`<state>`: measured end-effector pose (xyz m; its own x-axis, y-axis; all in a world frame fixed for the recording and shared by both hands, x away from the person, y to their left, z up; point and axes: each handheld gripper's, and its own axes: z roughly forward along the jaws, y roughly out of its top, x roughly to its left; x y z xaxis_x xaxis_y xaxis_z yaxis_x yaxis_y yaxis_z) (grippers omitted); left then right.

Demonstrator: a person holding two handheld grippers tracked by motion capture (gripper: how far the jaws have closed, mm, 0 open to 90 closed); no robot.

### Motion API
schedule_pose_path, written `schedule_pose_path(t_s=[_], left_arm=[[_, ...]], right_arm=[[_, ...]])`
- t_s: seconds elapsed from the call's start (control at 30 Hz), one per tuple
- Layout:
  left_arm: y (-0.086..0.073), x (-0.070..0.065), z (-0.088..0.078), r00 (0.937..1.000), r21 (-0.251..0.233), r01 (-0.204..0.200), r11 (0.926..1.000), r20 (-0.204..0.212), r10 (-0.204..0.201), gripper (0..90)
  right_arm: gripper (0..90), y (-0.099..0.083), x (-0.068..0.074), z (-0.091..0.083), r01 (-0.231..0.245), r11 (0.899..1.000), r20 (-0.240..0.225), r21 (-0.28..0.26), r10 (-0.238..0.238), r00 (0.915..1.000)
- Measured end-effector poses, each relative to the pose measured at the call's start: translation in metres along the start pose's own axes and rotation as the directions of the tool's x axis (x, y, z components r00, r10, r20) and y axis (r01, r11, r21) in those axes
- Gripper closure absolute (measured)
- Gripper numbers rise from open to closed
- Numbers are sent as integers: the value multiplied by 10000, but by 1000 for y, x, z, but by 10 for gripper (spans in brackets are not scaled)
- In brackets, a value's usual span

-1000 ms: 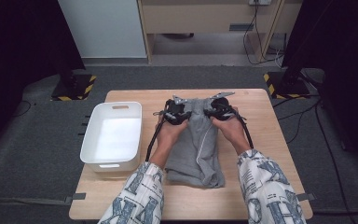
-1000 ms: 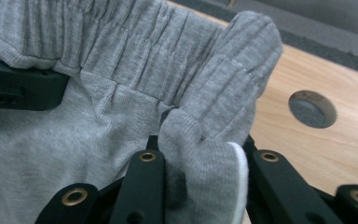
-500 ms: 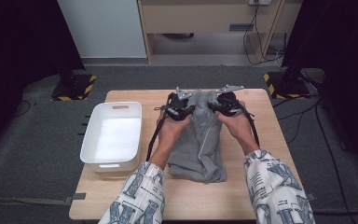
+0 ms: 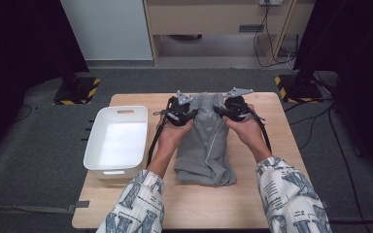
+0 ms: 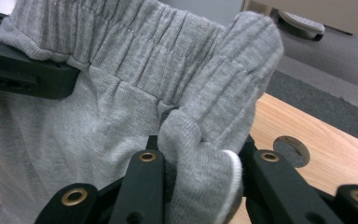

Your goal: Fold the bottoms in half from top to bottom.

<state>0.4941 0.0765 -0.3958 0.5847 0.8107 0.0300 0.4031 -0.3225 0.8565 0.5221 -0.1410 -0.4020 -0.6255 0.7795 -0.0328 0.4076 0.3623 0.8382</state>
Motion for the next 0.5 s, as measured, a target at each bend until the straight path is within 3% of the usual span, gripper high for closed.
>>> schedule_pose_path(t_s=[0.2, 0.33, 0.5], left_arm=[[-5, -5, -11, 9988, -100, -425, 9990, 221, 427, 739], [-15, -10, -12, 9970, 36, -689, 9976, 361, 687, 737], [-33, -16, -19, 9952, -92, -745, 9972, 634, 749, 732]], right_arm=[[738, -5, 7, -9, 133, 9997, -136, -213, -136, 9998], [737, -18, 13, -14, 307, 9993, -156, -222, -311, 9994], [735, -32, 20, -21, 363, 9988, -297, -316, -373, 9989]])
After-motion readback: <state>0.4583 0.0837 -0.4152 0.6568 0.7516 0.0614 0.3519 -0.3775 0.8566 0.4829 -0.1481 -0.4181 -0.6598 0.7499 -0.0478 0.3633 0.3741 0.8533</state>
